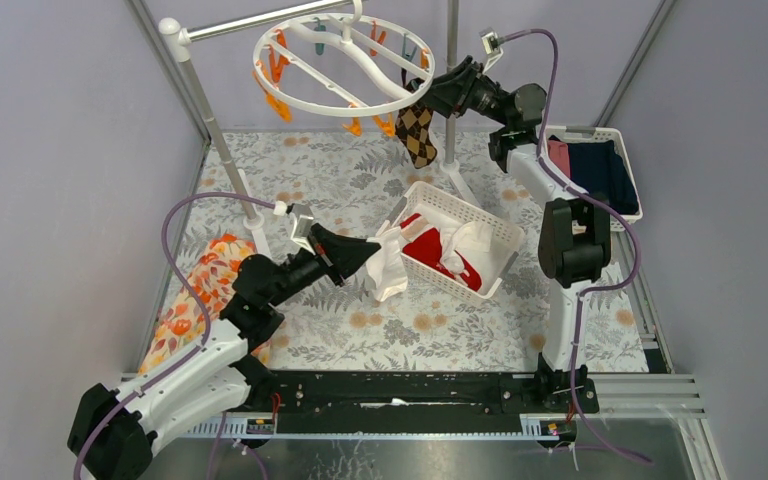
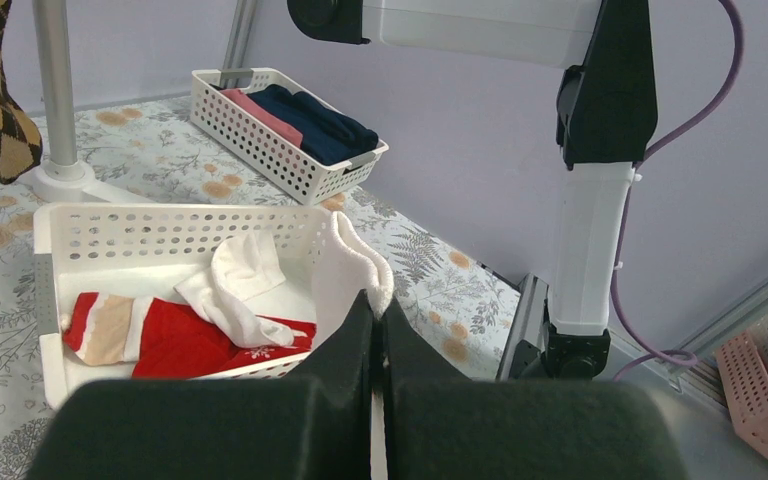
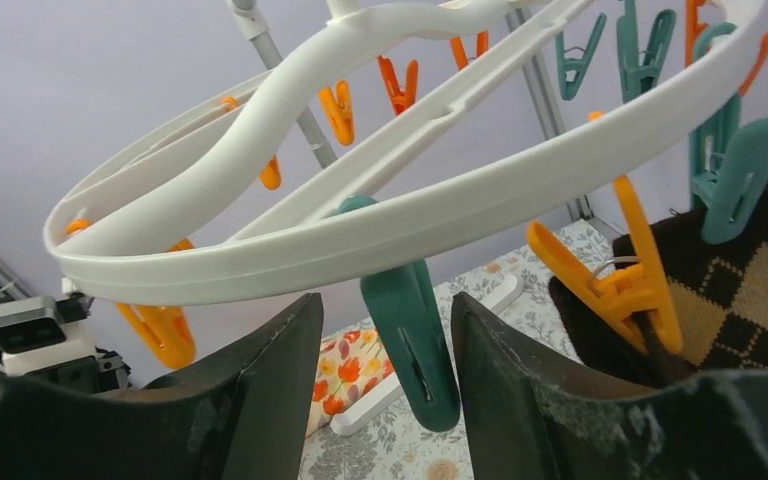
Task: Clip the socks to the hanger
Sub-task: Open the clamp at the hanger.
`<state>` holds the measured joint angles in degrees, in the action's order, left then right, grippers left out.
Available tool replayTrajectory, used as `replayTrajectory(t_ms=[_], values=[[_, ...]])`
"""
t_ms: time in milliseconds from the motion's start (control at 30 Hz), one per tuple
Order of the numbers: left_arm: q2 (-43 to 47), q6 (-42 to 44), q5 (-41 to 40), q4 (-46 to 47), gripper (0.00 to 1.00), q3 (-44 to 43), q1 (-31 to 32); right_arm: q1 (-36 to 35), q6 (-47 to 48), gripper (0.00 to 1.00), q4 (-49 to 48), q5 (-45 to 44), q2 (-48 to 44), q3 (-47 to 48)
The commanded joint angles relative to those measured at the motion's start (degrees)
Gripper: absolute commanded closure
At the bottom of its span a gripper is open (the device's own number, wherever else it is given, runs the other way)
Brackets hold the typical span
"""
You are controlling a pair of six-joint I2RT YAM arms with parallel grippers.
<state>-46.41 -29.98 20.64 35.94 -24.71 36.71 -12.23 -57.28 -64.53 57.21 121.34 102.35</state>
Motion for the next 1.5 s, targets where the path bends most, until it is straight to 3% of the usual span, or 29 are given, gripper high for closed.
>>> replayTrajectory(t_ms=[0, 333, 567, 933, 1167, 1467], values=[[1.03, -0.47, 0.56, 0.87, 1.00, -1.49, -0.15, -0.93, 5.86, 0.43, 5.58, -1.54, -5.23, 2.52], [1.21, -1.02, 0.31, 1.57, 1.00, -0.84, -0.15, -2.04, 14.54, 0.47, 14.86, -3.76, -10.08, 0.76], [1.66, -1.29, 0.39, 2.04, 1.00, -0.31, -0.16, -3.99, 27.57, 0.47, 28.80, -8.30, -14.26, 0.14], [3.17, -1.22, 0.19, 1.78, 1.00, 0.35, -0.17, -4.07, 24.66, 0.47, 25.00, -9.90, -16.14, -5.03], [3.06, -1.10, 0.28, 2.44, 1.00, 0.36, -0.19, -4.12, 20.28, 0.42, 19.61, -8.31, -17.17, -7.86], [2.40, -0.64, 0.45, 3.36, 1.00, 0.19, -0.15, -4.11, 32.07, 0.30, 31.36, -14.20, -20.98, -10.05]])
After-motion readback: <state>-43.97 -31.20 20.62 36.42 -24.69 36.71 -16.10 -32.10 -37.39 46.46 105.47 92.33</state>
